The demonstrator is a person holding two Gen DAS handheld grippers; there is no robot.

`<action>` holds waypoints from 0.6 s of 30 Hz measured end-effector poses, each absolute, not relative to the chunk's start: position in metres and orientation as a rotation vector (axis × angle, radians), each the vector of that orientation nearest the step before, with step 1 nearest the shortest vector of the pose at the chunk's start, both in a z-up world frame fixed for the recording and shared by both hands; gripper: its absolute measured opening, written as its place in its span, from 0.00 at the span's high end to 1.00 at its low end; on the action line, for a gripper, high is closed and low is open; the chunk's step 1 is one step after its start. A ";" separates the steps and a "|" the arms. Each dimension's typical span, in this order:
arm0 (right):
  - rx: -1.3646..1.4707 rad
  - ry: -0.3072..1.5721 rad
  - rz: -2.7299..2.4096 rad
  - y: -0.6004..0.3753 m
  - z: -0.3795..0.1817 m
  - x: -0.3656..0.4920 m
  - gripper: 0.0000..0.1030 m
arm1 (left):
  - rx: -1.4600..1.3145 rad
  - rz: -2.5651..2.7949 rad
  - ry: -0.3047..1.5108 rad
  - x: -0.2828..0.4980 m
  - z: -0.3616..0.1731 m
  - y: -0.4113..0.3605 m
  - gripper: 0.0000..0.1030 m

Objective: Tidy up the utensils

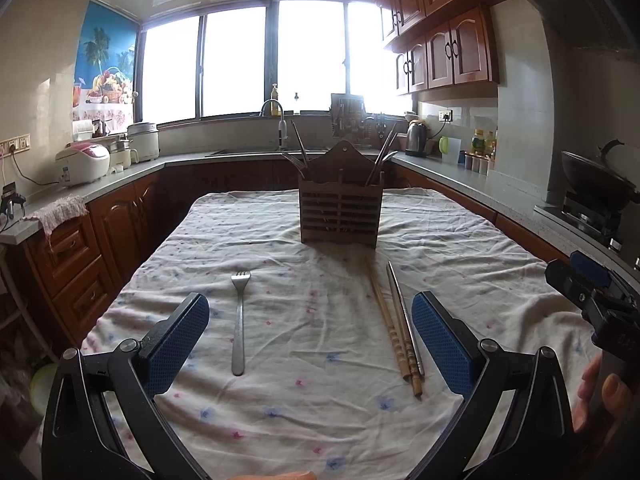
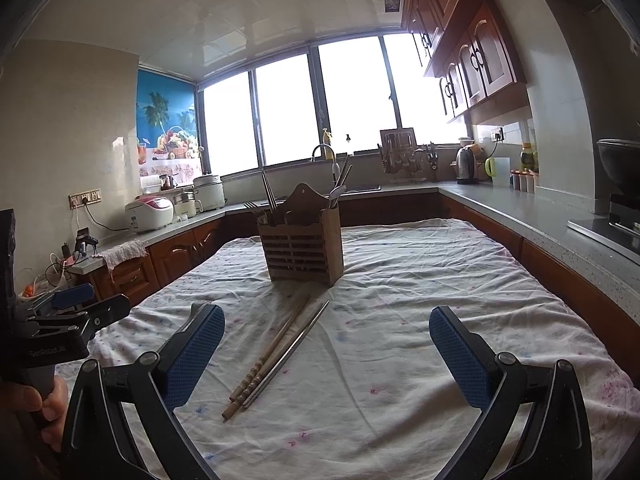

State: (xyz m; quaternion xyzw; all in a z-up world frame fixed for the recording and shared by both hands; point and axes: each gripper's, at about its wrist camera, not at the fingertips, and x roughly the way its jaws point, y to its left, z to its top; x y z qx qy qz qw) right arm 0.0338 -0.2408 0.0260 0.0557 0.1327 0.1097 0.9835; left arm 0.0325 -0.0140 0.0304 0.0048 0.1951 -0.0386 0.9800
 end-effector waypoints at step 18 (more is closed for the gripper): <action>0.108 0.244 0.230 -0.240 0.035 0.035 0.00 | 0.004 -0.075 0.390 0.035 0.031 -0.014 0.00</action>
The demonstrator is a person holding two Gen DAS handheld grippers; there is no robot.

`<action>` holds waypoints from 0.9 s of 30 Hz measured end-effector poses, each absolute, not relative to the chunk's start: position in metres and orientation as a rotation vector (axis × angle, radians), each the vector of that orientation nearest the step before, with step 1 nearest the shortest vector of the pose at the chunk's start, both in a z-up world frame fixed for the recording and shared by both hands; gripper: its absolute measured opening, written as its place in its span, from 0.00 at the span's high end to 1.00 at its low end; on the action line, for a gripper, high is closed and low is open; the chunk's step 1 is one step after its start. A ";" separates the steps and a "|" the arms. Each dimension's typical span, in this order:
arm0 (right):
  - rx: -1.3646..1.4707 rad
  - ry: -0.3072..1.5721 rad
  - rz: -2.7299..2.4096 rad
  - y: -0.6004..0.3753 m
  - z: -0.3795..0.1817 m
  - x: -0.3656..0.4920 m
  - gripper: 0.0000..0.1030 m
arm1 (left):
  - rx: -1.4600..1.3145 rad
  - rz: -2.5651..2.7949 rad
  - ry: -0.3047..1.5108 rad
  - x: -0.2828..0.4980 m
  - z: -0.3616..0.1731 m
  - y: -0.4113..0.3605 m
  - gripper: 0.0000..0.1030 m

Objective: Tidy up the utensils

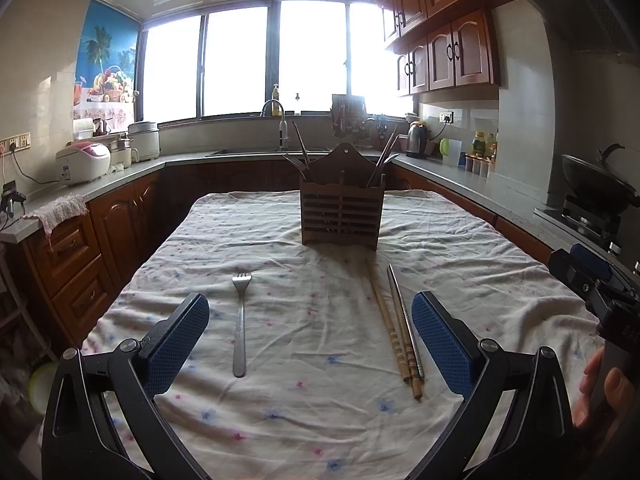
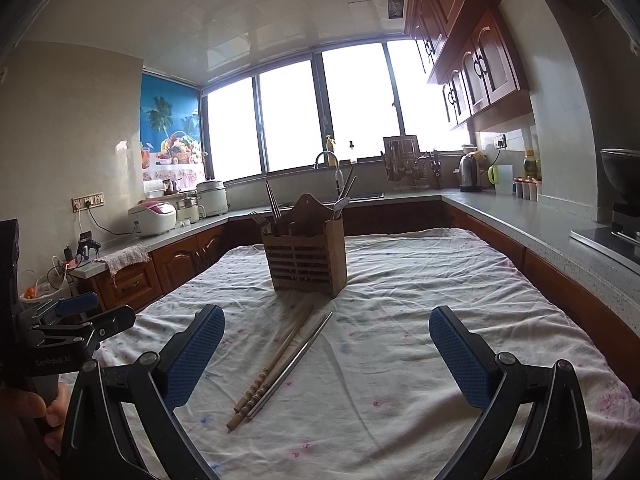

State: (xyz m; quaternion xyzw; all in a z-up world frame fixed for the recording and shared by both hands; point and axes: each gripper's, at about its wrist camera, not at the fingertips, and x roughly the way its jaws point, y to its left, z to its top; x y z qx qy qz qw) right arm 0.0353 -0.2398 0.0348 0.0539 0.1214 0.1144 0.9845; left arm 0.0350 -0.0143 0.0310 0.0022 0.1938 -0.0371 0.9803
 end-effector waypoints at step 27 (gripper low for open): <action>0.109 0.246 0.234 -0.238 0.036 0.035 0.00 | -0.003 -0.077 0.389 0.033 0.035 -0.013 0.00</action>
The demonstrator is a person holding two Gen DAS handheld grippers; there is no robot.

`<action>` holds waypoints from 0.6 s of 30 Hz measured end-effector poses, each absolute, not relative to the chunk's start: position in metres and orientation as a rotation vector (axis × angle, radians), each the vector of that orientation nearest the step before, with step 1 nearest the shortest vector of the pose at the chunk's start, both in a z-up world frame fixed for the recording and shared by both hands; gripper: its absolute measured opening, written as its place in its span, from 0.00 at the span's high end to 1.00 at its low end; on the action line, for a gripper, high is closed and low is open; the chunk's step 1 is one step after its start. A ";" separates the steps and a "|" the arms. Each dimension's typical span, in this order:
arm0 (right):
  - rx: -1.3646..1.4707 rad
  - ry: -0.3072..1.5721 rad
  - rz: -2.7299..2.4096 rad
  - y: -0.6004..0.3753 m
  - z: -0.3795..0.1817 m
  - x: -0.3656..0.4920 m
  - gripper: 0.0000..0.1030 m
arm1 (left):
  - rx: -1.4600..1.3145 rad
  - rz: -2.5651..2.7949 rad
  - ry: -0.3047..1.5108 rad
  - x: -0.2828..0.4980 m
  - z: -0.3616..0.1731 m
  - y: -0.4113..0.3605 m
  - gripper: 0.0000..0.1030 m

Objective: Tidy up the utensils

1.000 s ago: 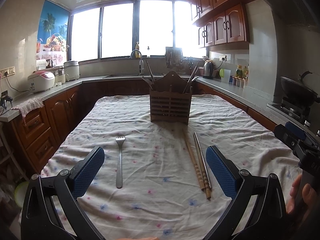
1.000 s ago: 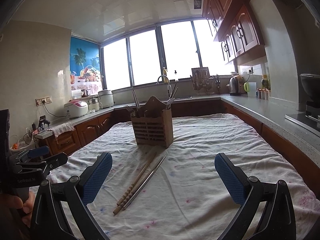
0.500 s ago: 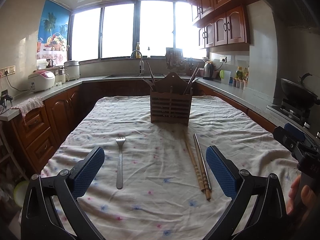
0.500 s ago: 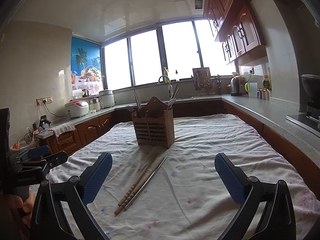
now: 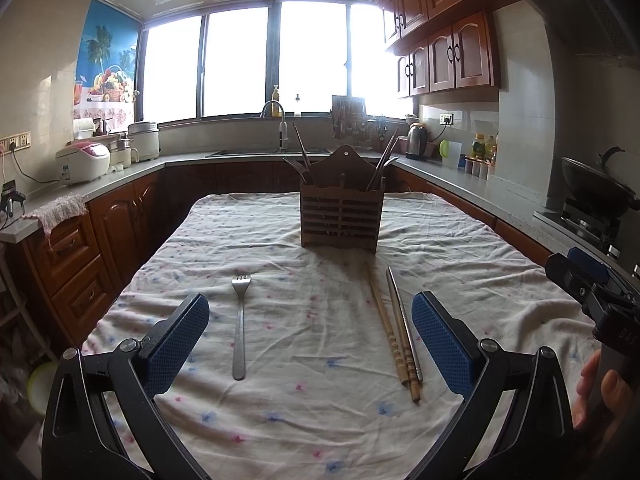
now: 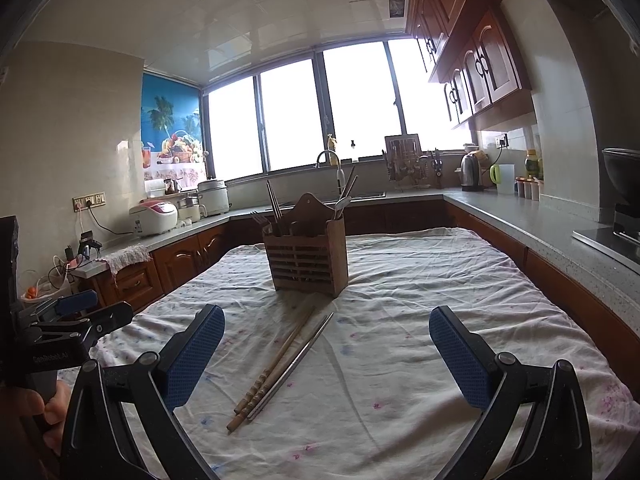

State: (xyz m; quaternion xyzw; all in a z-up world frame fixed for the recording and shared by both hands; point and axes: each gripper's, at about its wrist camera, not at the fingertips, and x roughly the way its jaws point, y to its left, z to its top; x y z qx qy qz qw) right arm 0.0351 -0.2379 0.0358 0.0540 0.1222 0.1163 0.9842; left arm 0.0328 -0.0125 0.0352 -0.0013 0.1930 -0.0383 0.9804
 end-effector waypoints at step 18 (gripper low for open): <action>0.108 0.245 0.235 -0.238 0.036 0.035 0.00 | -0.001 -0.076 0.392 0.037 0.037 -0.014 0.00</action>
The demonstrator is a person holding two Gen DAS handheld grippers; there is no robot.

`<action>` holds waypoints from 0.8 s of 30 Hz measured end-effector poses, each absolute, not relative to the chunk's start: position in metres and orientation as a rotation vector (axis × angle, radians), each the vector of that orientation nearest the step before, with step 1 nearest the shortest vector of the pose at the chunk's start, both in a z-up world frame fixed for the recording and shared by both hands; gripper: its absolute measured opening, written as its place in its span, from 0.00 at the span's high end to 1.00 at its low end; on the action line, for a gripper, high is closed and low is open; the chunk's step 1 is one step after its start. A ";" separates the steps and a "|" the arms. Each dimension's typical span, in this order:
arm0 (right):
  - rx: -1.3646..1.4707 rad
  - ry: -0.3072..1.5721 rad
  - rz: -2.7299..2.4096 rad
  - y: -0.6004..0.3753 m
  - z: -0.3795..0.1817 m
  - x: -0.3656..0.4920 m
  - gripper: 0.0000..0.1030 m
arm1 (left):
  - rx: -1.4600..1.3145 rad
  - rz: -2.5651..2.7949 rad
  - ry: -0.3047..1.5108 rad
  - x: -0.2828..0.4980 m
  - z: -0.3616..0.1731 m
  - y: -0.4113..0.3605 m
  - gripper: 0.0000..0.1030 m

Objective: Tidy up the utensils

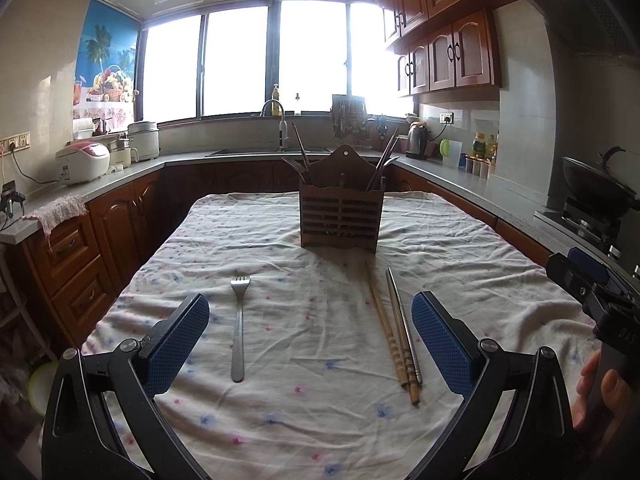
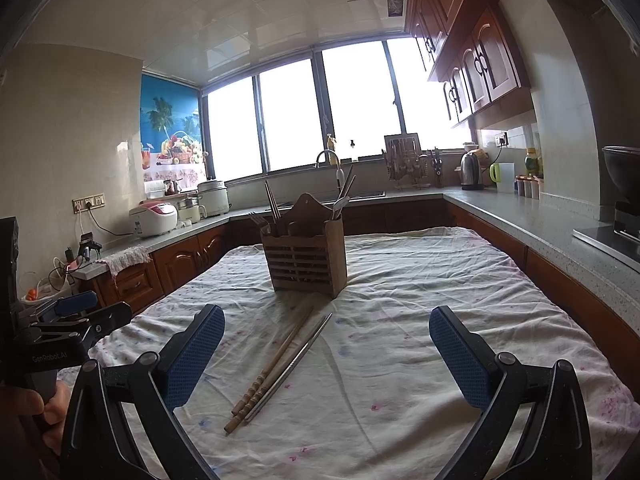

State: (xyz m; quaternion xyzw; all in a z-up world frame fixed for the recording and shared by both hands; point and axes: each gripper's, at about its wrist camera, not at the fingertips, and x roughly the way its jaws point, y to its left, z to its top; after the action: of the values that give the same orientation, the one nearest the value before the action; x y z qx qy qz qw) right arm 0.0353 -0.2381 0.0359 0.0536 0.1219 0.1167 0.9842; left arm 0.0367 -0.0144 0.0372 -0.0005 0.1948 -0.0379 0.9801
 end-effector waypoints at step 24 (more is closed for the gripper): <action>0.111 0.248 0.233 -0.240 0.036 0.037 0.00 | 0.000 -0.082 0.400 0.042 0.038 -0.018 0.00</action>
State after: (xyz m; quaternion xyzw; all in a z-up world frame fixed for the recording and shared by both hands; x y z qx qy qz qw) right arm 0.0371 -0.2396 0.0361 0.0553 0.1232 0.1158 0.9840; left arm 0.0422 -0.0177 0.0376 -0.0001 0.1988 -0.0407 0.9792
